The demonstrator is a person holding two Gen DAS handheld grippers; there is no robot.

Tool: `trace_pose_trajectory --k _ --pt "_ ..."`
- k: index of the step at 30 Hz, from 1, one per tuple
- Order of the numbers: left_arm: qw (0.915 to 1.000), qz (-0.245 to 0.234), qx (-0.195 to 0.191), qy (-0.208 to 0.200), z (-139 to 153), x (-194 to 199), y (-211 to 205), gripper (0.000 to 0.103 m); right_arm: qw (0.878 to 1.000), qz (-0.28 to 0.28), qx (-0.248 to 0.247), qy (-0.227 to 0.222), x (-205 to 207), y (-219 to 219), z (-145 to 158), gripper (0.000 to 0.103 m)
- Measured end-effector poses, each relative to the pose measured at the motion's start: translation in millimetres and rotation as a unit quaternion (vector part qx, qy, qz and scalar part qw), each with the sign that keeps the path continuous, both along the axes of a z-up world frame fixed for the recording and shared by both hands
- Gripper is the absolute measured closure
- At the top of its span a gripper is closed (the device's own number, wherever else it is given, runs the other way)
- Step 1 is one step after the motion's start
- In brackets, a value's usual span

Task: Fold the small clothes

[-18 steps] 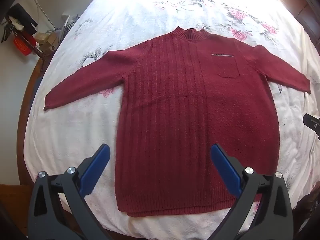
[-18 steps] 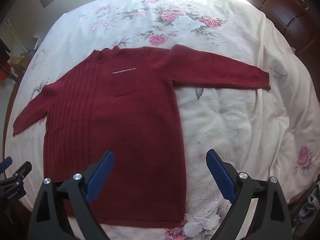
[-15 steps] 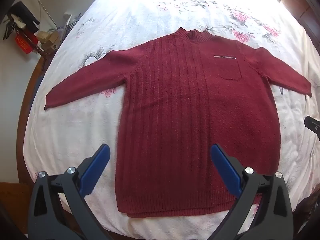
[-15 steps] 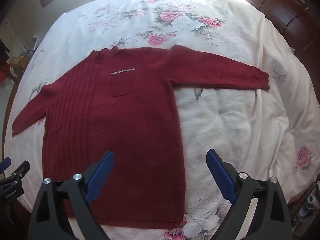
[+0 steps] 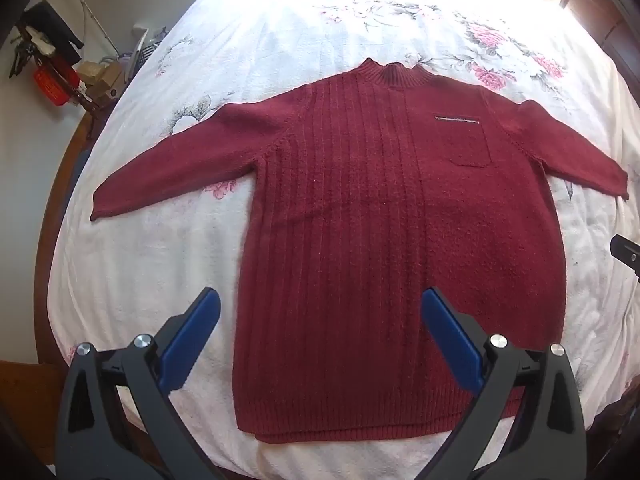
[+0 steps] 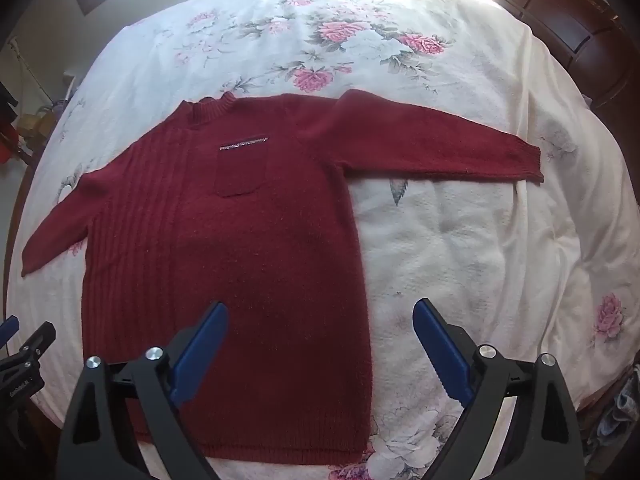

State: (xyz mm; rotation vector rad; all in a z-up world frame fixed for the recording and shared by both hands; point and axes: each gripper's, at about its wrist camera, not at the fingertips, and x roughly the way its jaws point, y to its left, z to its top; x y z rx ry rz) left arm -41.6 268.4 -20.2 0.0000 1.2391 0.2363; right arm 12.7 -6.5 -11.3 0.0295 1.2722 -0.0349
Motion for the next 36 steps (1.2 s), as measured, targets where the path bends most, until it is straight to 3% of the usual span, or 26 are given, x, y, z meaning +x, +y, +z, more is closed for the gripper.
trace_pose_trajectory --k 36 --pt "1.0000 0.002 0.006 -0.003 -6 7 0 0.003 1.000 -0.005 -0.001 0.003 7 -1 -7 0.009"
